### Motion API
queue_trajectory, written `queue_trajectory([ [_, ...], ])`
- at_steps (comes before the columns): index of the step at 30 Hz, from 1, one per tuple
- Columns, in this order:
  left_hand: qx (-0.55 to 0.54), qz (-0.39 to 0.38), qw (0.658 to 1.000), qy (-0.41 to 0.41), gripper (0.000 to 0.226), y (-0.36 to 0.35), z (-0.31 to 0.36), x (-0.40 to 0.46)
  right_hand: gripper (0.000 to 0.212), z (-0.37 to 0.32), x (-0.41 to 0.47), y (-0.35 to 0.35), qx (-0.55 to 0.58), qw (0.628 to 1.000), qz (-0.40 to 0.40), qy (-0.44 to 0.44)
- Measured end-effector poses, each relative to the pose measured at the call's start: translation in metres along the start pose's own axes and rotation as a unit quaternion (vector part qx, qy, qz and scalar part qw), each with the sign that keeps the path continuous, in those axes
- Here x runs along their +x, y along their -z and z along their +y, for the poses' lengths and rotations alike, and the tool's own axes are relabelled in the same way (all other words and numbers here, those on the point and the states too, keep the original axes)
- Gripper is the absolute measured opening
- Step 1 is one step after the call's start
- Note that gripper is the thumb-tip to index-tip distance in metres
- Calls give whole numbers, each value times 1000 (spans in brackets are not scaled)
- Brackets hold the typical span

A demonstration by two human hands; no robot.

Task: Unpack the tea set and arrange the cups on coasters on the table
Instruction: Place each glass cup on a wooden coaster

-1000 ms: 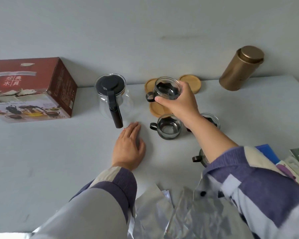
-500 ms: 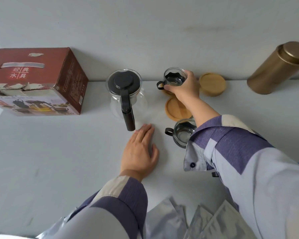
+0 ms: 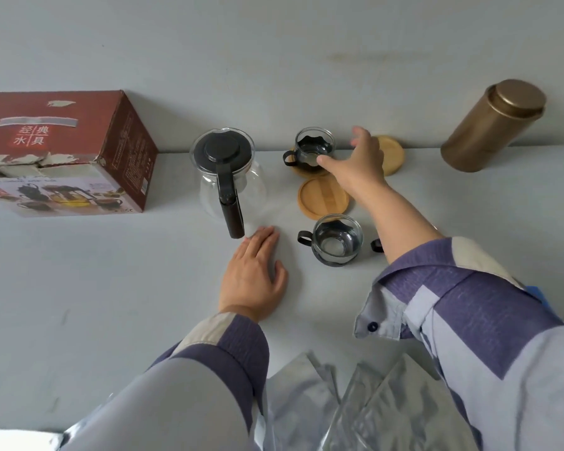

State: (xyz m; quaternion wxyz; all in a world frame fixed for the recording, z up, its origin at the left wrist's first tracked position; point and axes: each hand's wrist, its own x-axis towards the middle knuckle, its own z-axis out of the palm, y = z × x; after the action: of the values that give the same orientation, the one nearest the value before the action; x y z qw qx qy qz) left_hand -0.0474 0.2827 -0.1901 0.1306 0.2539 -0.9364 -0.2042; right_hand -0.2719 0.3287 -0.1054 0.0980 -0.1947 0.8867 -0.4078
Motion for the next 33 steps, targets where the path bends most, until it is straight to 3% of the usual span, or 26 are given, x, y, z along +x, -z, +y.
queue_trajectory([
  [4,0,5,1000,2,53,-1,2,-1,70,10,-52,15,56,998,-21,7],
  [7,3,12,1000,1,53,0,3,-1,78,25,-96,14,67,997,-32,16],
  [11,5,14,1000,1,53,-2,4,-2,92,41,-140,0,51,996,33,66],
  [13,5,15,1000,3,52,-3,4,-2,99,46,-151,-12,62,996,50,50],
  [17,7,16,1000,6,52,-3,3,-2,102,54,-154,-33,84,992,93,-1],
  [21,2,15,1000,7,52,-3,3,-2,90,59,-150,-40,67,988,140,-18],
  [33,1,13,1000,-1,54,-2,1,-1,79,31,-105,-27,121,983,134,17],
])
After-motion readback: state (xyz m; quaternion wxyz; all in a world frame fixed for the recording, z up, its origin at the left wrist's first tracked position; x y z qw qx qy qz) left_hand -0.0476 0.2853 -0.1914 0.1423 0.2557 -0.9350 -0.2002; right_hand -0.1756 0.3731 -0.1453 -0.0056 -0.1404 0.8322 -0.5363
